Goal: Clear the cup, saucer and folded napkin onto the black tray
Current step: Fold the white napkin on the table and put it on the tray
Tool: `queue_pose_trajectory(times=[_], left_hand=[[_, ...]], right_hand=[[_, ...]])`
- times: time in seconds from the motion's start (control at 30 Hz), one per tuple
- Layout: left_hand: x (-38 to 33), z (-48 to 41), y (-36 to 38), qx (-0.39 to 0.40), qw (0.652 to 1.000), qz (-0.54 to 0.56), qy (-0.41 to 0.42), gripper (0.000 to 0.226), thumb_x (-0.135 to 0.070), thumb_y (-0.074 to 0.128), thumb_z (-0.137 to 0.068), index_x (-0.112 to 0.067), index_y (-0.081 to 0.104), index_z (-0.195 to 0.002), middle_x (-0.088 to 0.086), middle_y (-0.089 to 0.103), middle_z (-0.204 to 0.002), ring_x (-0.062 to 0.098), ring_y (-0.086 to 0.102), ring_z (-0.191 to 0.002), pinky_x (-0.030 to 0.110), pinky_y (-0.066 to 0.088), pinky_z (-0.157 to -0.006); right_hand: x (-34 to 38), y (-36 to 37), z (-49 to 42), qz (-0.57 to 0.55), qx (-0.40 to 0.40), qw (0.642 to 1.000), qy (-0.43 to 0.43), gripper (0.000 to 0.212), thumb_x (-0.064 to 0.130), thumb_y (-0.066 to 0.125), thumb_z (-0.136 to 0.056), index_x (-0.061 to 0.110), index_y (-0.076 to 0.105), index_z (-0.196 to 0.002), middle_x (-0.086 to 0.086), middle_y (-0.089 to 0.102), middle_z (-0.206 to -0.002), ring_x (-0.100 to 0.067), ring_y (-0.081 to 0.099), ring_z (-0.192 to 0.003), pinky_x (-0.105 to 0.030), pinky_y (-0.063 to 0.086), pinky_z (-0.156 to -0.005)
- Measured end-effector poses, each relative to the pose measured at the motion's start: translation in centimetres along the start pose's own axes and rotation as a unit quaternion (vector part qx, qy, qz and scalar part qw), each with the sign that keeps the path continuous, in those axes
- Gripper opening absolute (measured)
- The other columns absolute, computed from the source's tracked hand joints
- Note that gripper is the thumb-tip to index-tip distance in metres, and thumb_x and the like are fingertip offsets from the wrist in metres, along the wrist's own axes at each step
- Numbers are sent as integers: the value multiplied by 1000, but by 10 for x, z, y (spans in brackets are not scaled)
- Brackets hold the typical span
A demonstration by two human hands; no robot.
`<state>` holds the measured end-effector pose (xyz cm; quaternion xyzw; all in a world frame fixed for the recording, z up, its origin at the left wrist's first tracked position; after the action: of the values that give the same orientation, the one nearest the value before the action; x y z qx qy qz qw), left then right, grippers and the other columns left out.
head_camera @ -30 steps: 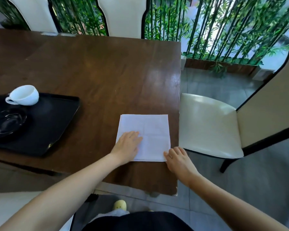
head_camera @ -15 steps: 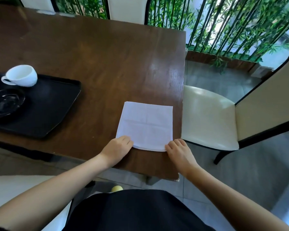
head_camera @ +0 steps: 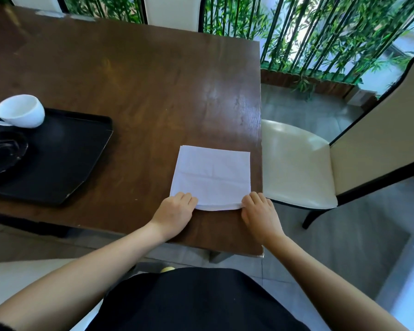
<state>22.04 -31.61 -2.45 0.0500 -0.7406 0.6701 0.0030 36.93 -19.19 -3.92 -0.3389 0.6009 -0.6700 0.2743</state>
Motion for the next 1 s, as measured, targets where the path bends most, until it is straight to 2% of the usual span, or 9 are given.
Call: queue_pose_trajectory(times=[0.2, 0.3, 0.37, 0.5, 0.6, 0.67, 0.73, 0.83, 1.0], left_hand=[[6, -6, -2, -10, 1000, 24, -7, 19, 2, 75, -58, -11, 65, -68, 6, 59, -64, 24, 58, -56, 31, 48, -47], [25, -11, -6, -13, 989, 137, -54, 17, 7, 73, -63, -6, 66, -71, 10, 62, -64, 29, 61, -58, 33, 49, -48], [45, -13, -6, -22, 966, 237, -103, 6, 0, 67, -78, -4, 69, -82, 13, 69, -78, 31, 65, -73, 35, 51, -62], [77, -22, -13, -29, 928, 343, -140, 16, -10, 64, -86, -6, 70, -100, 6, 72, -99, 21, 65, -90, 28, 48, -77], [96, -40, -19, -55, 891, 408, -190, 18, -15, 64, -87, -11, 70, -104, -3, 69, -98, 6, 62, -81, 10, 43, -71], [105, -55, -20, -68, 871, 435, -218, 17, -17, 64, -87, -13, 70, -102, -8, 65, -92, 1, 56, -68, 2, 39, -62], [112, -70, -18, -74, 854, 455, -240, 17, -18, 63, -88, -14, 69, -103, -9, 63, -94, 4, 53, -70, 4, 39, -63], [118, -90, -9, -74, 844, 463, -261, 15, -17, 58, -90, -15, 68, -101, -5, 63, -100, 9, 54, -86, 8, 37, -69], [128, -114, 17, -75, 839, 440, -311, 15, -13, 56, -90, -12, 67, -100, 7, 64, -104, 11, 53, -89, 14, 36, -71]], right_hand=[[-15, -6, -13, -114, 4, 993, 9, 14, 19, 43, -95, 9, 54, -99, -7, 56, -102, -26, 49, -96, -36, 38, -84], [-21, -15, -22, -157, -11, 988, 11, 15, 17, 47, -95, 7, 57, -101, -8, 60, -103, -28, 51, -97, -36, 38, -83], [-27, -23, -28, -197, -27, 980, 16, 15, 15, 51, -94, 5, 59, -103, -7, 62, -101, -26, 52, -95, -34, 40, -82], [-38, -36, -42, -309, -40, 949, 54, 15, 17, 57, -91, 8, 61, -103, -2, 59, -91, -18, 54, -86, -26, 40, -76], [-47, -41, -57, -397, -49, 912, 92, 9, 15, 55, -92, 12, 64, -94, 2, 63, -85, -11, 56, -79, -23, 44, -76], [-52, -42, -68, -424, -58, 896, 119, 14, 14, 52, -94, 16, 63, -86, 11, 61, -78, -3, 54, -72, -12, 43, -69], [-57, -41, -81, -434, -67, 886, 149, 16, 14, 50, -95, 17, 61, -82, 13, 58, -72, 0, 51, -68, -9, 40, -63], [-61, -34, -101, -430, -75, 878, 197, 19, 21, 48, -95, 15, 60, -81, 10, 53, -67, -5, 47, -64, -20, 37, -61], [-64, -16, -125, -380, -108, 880, 263, 23, 26, 47, -95, 9, 62, -91, 2, 59, -77, -11, 51, -68, -21, 34, -55]])
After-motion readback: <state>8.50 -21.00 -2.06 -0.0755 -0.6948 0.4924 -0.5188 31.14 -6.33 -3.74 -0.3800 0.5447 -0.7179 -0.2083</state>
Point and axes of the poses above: each hand's wrist, its own z-axis away from the middle knuckle, its own y-axis out of the palm, x = y × z, the point moved 6 cm from there along -z, towards the middle knuckle
